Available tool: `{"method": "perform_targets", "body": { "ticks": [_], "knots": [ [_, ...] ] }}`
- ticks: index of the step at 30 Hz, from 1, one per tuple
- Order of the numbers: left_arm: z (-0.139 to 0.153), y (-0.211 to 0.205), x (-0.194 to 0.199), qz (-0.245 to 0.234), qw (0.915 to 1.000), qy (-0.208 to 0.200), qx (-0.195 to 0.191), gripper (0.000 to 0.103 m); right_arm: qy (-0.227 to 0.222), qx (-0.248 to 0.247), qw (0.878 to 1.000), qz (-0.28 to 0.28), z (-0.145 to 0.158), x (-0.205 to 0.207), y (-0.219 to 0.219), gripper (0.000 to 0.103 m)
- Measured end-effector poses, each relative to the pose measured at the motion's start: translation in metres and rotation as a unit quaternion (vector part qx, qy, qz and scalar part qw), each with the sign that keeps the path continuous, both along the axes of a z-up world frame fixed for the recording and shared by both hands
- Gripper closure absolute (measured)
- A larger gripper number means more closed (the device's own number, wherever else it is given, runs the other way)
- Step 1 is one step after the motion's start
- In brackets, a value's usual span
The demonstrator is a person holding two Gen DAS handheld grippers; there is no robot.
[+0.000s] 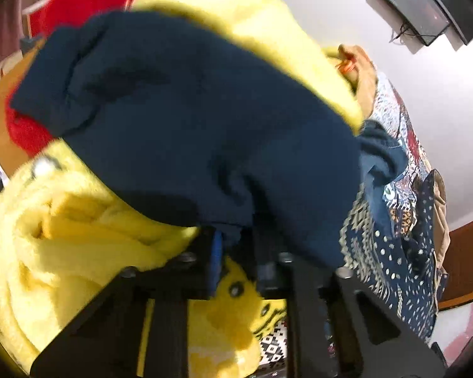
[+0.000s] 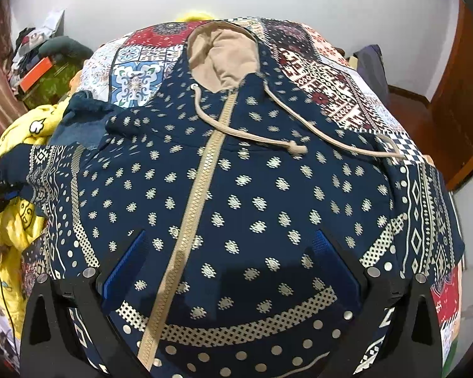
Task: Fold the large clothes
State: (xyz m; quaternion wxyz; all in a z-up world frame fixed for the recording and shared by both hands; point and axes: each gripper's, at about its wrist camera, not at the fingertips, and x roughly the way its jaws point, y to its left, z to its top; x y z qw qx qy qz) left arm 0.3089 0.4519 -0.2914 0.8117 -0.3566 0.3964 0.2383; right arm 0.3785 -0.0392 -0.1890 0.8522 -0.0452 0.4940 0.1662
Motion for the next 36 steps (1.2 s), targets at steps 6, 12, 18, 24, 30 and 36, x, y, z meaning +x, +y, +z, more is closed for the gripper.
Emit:
{"method": "perform_targets", "body": {
  "ticks": [6,12,18,24,30,36],
  "knots": [
    [0.070,-0.039,0.006,-0.032,0.9922,-0.026,0.118,0.097,-0.006,0.005,1.000,-0.009,0.010,-0.004,-0.013,0.002],
    [0.153,-0.104,0.019,-0.098,0.9733,-0.097,0.183,0.098,-0.023,0.010,1.000,-0.007,0.028,-0.010,-0.021,0.002],
    [0.199,-0.200,0.040,-0.199,0.9426,-0.153,0.220,0.099,-0.041,0.013,0.999,-0.001,0.043,-0.016,-0.029,0.002],
    [0.179,-0.313,0.075,-0.320,0.9096,-0.138,0.226,0.099,-0.051,0.009,0.999,0.002,0.051,-0.023,-0.040,0.002],
    [0.118,-0.402,0.097,-0.414,0.8811,-0.069,0.218,0.099,-0.058,-0.003,0.998,0.013,0.052,-0.032,-0.052,0.002],
    [0.050,-0.448,0.103,-0.463,0.8666,0.016,0.186,0.099,-0.056,-0.019,0.998,0.019,0.045,-0.038,-0.062,0.002]
  ]
}}
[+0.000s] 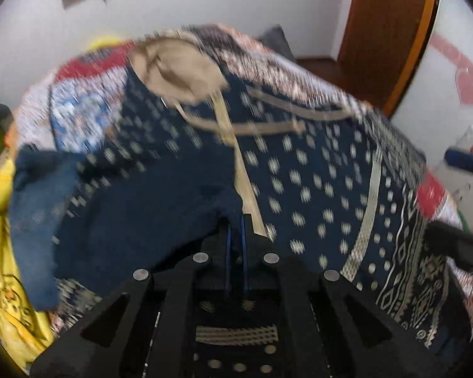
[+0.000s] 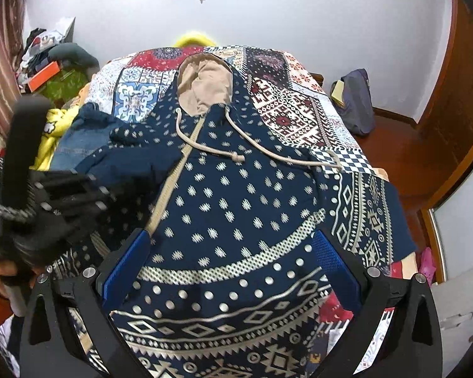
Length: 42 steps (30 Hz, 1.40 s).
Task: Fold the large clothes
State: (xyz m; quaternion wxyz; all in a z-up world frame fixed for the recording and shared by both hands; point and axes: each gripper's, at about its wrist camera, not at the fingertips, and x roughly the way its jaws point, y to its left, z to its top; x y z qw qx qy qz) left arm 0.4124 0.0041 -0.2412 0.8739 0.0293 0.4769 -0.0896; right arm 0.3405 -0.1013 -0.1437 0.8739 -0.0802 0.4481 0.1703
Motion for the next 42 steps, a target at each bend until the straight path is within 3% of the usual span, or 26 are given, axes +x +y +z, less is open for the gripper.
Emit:
{"method": "perform_targets", "body": {
  "ticks": [5,11,15,16,23,32,42],
  "knots": [
    [-0.019,-0.005,-0.009,-0.006,0.9991,0.041,-0.004,0.097,0.005,-0.012,1.000,-0.002,-0.005,-0.003,-0.006,0.002],
    [-0.007,0.007,-0.030,-0.004,0.9992,0.039,0.000,0.080,-0.004,-0.021,1.000,0.004,0.006,-0.007,-0.002,0.002],
    [0.017,0.034,-0.056,0.019,0.9998,0.003,0.007,0.041,-0.015,-0.023,0.999,0.020,0.017,-0.007,0.015,0.002],
    [0.023,0.044,-0.059,0.025,0.9996,-0.009,0.007,0.039,-0.017,-0.022,0.999,0.025,0.018,-0.006,0.020,0.002],
    [0.047,0.130,-0.085,0.080,0.9953,-0.048,0.025,0.036,-0.013,-0.025,0.996,0.086,0.018,-0.002,0.084,0.002],
    [0.011,0.222,-0.099,0.149,0.9887,-0.004,-0.021,0.036,0.003,-0.050,0.983,0.178,-0.020,0.004,0.190,0.002],
    [-0.029,0.250,-0.085,0.168,0.9824,0.026,-0.077,0.036,0.029,-0.109,0.967,0.229,-0.083,0.011,0.264,0.037]
  ]
}}
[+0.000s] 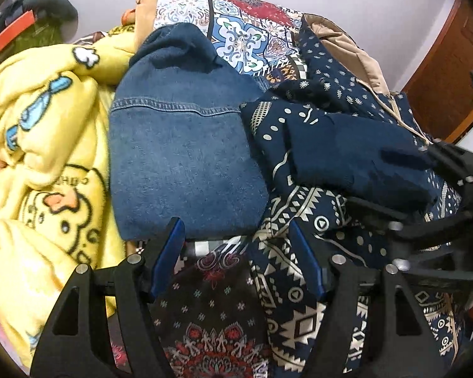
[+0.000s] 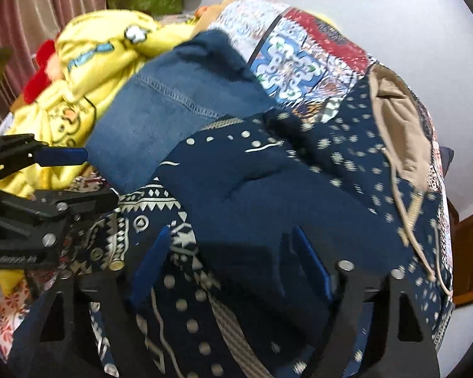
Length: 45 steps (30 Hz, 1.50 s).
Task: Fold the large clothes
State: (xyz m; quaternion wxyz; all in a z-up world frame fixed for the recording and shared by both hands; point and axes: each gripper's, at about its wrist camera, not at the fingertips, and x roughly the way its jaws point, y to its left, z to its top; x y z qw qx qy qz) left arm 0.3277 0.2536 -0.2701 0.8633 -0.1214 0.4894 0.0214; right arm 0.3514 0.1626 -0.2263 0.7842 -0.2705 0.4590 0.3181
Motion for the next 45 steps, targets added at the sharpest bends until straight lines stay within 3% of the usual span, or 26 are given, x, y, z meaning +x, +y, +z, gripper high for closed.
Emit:
{"method": "perform_targets", "body": {
  "ticks": [4,8,10,20,25,28,33,36,41,45],
  "knots": [
    [-0.004,-0.002,0.005,-0.006,0.9998,-0.007,-0.015,0.036,-0.010,-0.003,1.000,-0.007,-0.012,0.009,0.004,0.046],
    [-0.009,-0.005,0.012,-0.007,0.9997,-0.004,-0.023,0.036,-0.026,0.001,1.000,-0.001,-0.011,0.010,0.004,0.082],
    [-0.014,-0.007,0.017,-0.005,0.9997,0.002,-0.024,0.036,-0.027,0.014,1.000,-0.007,-0.003,0.010,-0.002,0.091],
    [-0.027,-0.018,0.024,0.002,0.9996,0.025,0.014,0.035,-0.056,0.115,0.988,-0.091,0.085,0.020,-0.088,0.091],
    [-0.028,-0.018,0.027,0.016,0.9991,0.035,0.017,0.033,-0.081,0.151,0.973,-0.157,0.124,0.022,-0.157,0.091],
    [-0.028,-0.022,0.026,0.024,0.9984,0.040,0.031,0.033,-0.078,0.173,0.961,-0.200,0.130,0.029,-0.195,0.091],
    [-0.029,-0.026,0.028,0.037,0.9971,0.050,0.044,0.032,-0.052,0.185,0.945,-0.263,0.116,0.037,-0.252,0.091],
    [-0.029,-0.026,0.029,0.044,0.9963,0.055,0.050,0.029,-0.011,0.186,0.940,-0.285,0.093,0.041,-0.276,0.091],
    [-0.030,-0.026,0.028,0.056,0.9951,0.060,0.055,0.025,0.062,0.183,0.931,-0.311,0.048,0.041,-0.299,0.091],
    [-0.031,-0.027,0.030,0.060,0.9943,0.064,0.062,0.022,0.092,0.163,0.928,-0.323,0.024,0.037,-0.312,0.091]
  ]
}}
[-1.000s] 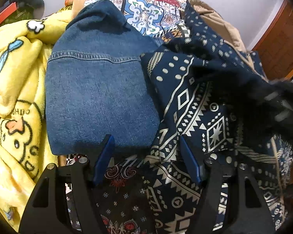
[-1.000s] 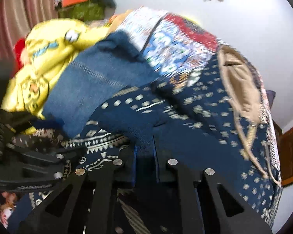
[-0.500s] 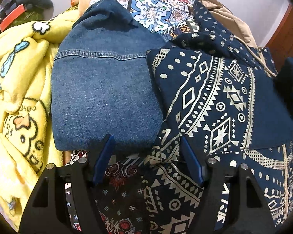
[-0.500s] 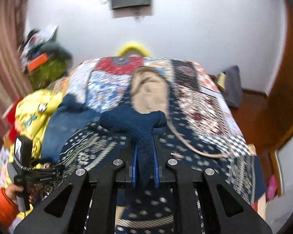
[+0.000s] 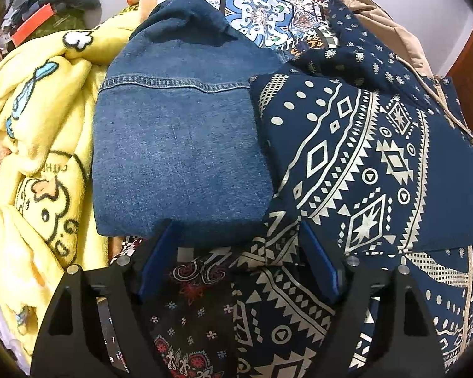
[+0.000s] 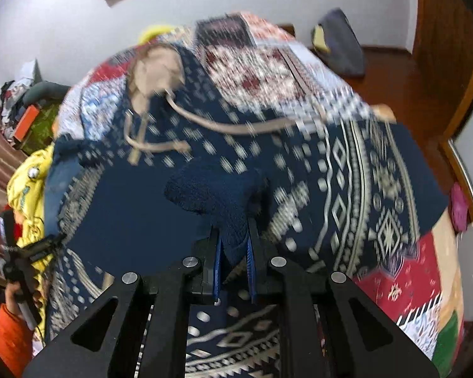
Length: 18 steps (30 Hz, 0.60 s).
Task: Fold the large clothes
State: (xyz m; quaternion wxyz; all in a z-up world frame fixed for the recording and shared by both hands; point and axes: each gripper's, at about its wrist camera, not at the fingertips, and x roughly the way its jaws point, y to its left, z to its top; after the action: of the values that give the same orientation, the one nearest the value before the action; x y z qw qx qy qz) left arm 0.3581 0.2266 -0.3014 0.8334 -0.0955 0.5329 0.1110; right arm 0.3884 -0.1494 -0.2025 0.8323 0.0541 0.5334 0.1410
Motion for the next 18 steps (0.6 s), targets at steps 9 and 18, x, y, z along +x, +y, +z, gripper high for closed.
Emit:
{"method": "perform_targets", "body": {
  "ticks": [9,18],
  "knots": [
    [0.000,-0.002,0.002,0.002,1.0000,0.003,0.007,0.020,0.034,-0.012,0.999,-0.020,-0.017,-0.013,-0.039,0.091],
    [0.042,-0.023,0.001,-0.033,0.9972,-0.014,0.065,0.021,-0.024,-0.037,0.999,0.013,0.042,-0.032,-0.063,0.085]
  ]
}}
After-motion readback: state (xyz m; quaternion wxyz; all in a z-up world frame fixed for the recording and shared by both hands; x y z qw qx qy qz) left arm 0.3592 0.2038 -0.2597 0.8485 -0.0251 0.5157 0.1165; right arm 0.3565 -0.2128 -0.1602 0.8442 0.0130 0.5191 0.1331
